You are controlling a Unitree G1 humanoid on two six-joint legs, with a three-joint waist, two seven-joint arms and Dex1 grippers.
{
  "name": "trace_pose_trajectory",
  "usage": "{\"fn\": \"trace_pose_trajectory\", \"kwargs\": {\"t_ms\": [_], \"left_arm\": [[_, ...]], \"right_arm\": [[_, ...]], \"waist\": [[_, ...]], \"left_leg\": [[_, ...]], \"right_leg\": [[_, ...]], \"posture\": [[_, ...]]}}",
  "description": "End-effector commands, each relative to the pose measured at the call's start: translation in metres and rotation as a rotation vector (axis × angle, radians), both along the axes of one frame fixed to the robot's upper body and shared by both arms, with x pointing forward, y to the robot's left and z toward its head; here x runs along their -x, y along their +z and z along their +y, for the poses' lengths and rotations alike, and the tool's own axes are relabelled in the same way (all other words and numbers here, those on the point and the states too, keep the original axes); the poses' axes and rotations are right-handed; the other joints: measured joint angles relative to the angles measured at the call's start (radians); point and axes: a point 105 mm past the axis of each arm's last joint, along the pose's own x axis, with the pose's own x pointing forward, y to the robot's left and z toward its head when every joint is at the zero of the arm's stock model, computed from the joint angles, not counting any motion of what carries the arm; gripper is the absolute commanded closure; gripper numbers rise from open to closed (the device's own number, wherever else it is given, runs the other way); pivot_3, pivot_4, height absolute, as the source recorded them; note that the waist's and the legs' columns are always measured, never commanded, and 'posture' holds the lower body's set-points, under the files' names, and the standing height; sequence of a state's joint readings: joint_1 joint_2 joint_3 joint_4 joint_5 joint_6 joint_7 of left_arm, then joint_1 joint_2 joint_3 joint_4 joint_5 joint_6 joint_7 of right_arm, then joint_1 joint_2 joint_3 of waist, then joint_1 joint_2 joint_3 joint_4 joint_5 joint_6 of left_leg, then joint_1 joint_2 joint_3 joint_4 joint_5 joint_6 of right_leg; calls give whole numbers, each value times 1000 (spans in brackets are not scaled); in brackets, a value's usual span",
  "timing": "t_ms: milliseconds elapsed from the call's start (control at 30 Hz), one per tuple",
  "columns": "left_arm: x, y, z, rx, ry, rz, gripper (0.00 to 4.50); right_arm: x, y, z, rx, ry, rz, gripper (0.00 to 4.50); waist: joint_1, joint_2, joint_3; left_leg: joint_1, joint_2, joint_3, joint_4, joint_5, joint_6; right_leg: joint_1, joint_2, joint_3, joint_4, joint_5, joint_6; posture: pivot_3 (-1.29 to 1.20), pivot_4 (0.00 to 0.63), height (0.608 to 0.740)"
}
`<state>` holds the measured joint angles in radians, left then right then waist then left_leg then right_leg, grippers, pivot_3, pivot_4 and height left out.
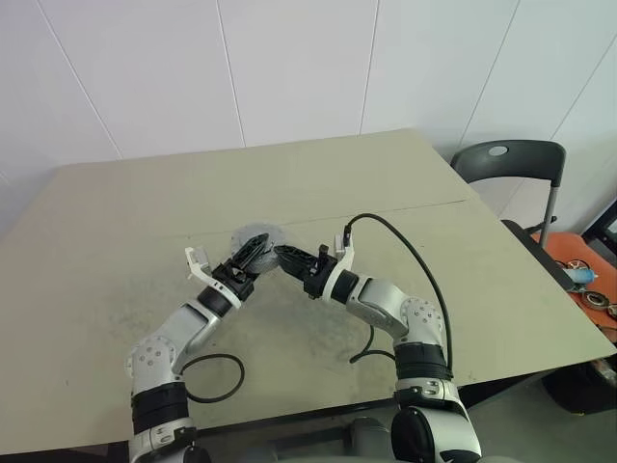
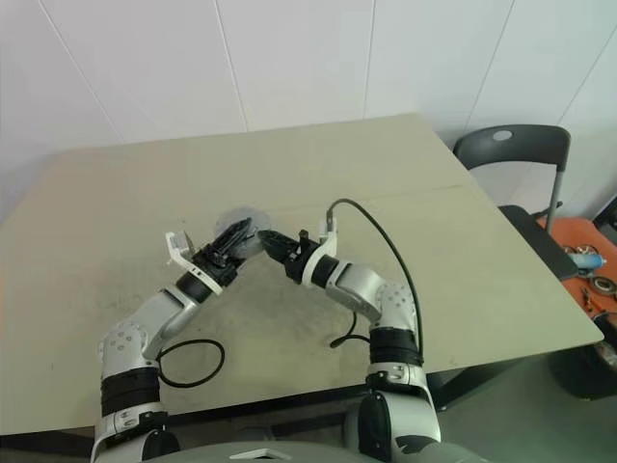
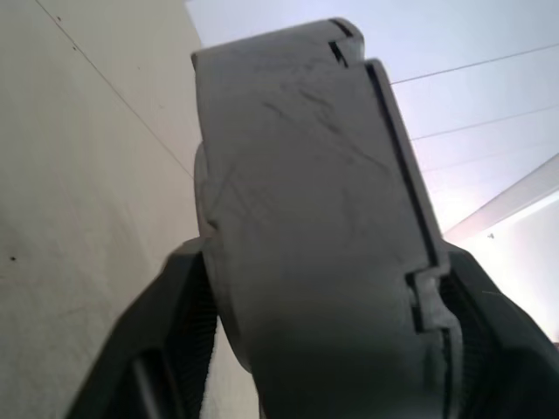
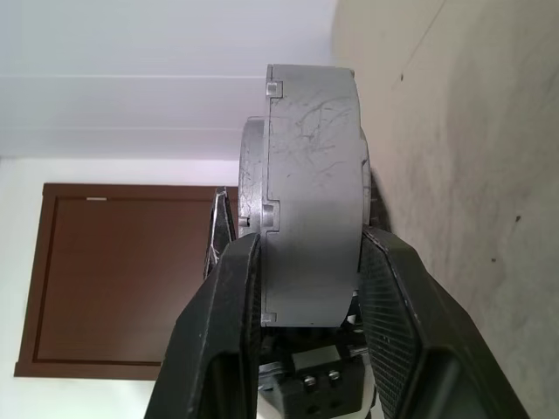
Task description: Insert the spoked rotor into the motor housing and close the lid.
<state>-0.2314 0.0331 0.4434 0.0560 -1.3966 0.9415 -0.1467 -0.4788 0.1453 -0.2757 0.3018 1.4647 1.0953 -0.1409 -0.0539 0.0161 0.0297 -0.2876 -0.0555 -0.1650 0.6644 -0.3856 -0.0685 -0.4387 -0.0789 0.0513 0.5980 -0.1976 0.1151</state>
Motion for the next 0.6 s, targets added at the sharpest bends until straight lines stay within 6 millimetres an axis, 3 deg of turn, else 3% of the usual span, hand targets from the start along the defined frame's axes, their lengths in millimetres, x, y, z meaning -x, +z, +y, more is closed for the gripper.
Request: {"fn": "trace_pose_trajectory", "kwargs": {"t_ms": [33, 67, 100, 367, 500, 600], "left_arm": [[0, 6, -1, -42, 13, -34, 2221], [0, 6, -1, -44, 12, -38, 2221], [0, 7, -1, -41, 13, -41, 2221], [-2, 8, 2, 3, 43, -37, 2251], [-15, 7, 27, 40, 200, -17, 2251], [-25, 5, 50, 22, 342, 1, 2251]], "right_arm": [[4, 37, 17, -72, 41, -133, 3281], [4, 36, 17, -64, 36, -133, 3281], [4, 36, 17, -62, 35, -132, 2543], [3, 37, 18, -59, 33, -146, 0], [2, 39, 16, -87, 25, -145, 0], [1, 41, 15, -91, 26, -151, 0]], "waist": [[2, 0, 0], [2, 0, 0], [2, 0, 0], [-13, -3, 3], [-14, -5, 3], [-18, -5, 2]], "left_leg": [[0, 0, 0, 0, 0, 0], [0, 0, 0, 0, 0, 0], [0, 0, 0, 0, 0, 0], [6, -2, 3, 1, -10, 18], [16, -4, 3, -6, -13, 23], [12, -3, 3, -7, -12, 20]], "right_leg": [[0, 0, 0, 0, 0, 0], [0, 0, 0, 0, 0, 0], [0, 0, 0, -1, 0, 0], [13, -2, 2, -13, -6, -10], [14, -2, 2, -12, -9, -17], [10, -2, 5, -12, -9, -17]], "posture": [[0, 0, 740], [0, 0, 740], [0, 0, 740], [0, 0, 740], [0, 0, 740], [0, 0, 740]]}}
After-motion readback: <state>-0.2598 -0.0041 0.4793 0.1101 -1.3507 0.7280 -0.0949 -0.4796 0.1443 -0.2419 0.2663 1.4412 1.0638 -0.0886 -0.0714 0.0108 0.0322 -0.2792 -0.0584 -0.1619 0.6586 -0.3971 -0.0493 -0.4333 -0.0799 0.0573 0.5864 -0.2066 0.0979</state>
